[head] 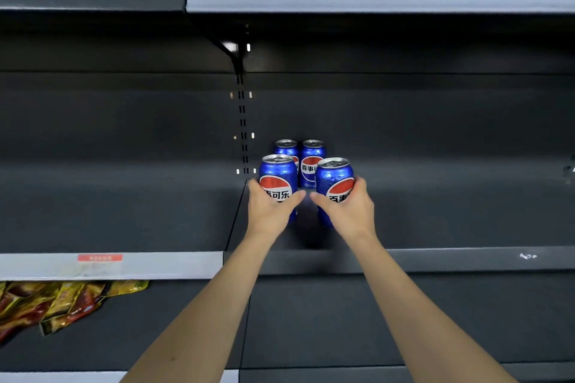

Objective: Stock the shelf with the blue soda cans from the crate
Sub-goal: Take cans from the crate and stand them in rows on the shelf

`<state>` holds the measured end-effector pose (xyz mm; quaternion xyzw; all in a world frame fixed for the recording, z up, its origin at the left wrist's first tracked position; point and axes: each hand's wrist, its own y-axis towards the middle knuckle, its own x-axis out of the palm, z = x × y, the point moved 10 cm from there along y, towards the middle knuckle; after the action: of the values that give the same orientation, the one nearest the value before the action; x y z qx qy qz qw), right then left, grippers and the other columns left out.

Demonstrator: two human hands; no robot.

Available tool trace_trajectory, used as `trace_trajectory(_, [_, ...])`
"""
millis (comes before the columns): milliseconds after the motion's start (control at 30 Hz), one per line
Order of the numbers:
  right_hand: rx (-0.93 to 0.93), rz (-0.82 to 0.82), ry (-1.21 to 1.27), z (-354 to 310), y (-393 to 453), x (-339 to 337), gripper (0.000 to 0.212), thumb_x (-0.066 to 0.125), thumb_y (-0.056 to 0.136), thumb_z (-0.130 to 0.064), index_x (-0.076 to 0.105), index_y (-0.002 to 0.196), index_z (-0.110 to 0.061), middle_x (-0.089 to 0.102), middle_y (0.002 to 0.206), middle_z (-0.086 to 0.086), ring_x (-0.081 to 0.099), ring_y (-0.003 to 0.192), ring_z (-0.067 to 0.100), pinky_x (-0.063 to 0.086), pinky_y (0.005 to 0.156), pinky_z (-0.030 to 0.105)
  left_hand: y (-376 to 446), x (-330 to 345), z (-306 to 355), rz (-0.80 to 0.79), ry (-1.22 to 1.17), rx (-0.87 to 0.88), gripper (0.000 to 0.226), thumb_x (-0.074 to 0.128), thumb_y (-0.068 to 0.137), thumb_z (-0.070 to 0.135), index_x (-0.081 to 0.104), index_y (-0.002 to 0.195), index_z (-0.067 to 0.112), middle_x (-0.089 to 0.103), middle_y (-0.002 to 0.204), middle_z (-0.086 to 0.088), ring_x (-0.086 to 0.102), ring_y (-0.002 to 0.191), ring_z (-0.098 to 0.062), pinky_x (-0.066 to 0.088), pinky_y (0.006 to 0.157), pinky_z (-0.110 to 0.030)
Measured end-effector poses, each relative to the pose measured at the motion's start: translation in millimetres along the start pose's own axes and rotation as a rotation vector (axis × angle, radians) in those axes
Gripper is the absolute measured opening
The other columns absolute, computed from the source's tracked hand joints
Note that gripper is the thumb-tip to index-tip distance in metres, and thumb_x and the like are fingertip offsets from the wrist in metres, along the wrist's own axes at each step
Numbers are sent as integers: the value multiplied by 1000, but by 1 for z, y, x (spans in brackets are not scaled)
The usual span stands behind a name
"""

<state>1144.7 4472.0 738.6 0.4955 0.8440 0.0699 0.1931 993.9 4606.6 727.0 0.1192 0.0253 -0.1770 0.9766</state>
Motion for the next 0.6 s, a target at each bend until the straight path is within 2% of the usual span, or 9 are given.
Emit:
trace_trajectory(67, [-13, -15, -22, 3, 12, 7, 70, 85, 66, -34, 44, 120, -16, 59, 114, -3, 60, 99, 14, 52, 89, 35, 10, 7, -7, -6, -14, 6, 66, 82, 69, 26, 32, 111, 20, 56, 112, -2, 58, 99, -15, 49, 79, -28])
trace_trajectory(200, [-6, -40, -9, 11, 32, 23, 70, 85, 67, -31, 42, 118, -13, 56, 113, -1, 56, 94, 12, 49, 81, 27, 31, 21, -19, -54, -11, 9, 67, 81, 72, 23, 30, 115, 19, 53, 119, -4, 56, 105, -15, 51, 87, -33])
trace_trajectory(267, [5, -42, 4, 17, 40, 29, 69, 84, 68, -31, 40, 118, -11, 54, 113, -1, 54, 95, 12, 47, 80, 25, 39, 27, -26, -96, -5, -2, 66, 79, 74, 22, 29, 118, 18, 50, 121, -3, 55, 107, -14, 50, 85, -30])
trace_trajectory(367, [-1, -68, 27, 27, 48, 42, 65, 83, 70, -32, 38, 112, -13, 55, 115, 1, 56, 97, 14, 47, 79, 25, 44, 36, -35, -176, 5, -20, 74, 75, 79, 24, 25, 131, 15, 49, 124, -1, 53, 109, -12, 47, 85, -26])
trace_trajectory(500, [-29, -75, 71, 34, 58, 58, 70, 83, 70, -33, 38, 120, -11, 55, 120, 6, 59, 105, 18, 50, 84, 28, 53, 39, -46, -216, -36, -54, 76, 72, 82, 22, 19, 136, 17, 50, 124, 2, 53, 107, -8, 46, 86, -24])
trace_trajectory(600, [-60, -116, 92, 36, 65, 69, 77, 81, 72, -32, 34, 128, -9, 50, 126, 8, 56, 111, 19, 51, 92, 33, 64, 42, -53, -256, -49, -88, 82, 71, 83, 20, 13, 141, 20, 49, 128, 0, 52, 113, -11, 46, 92, -29])
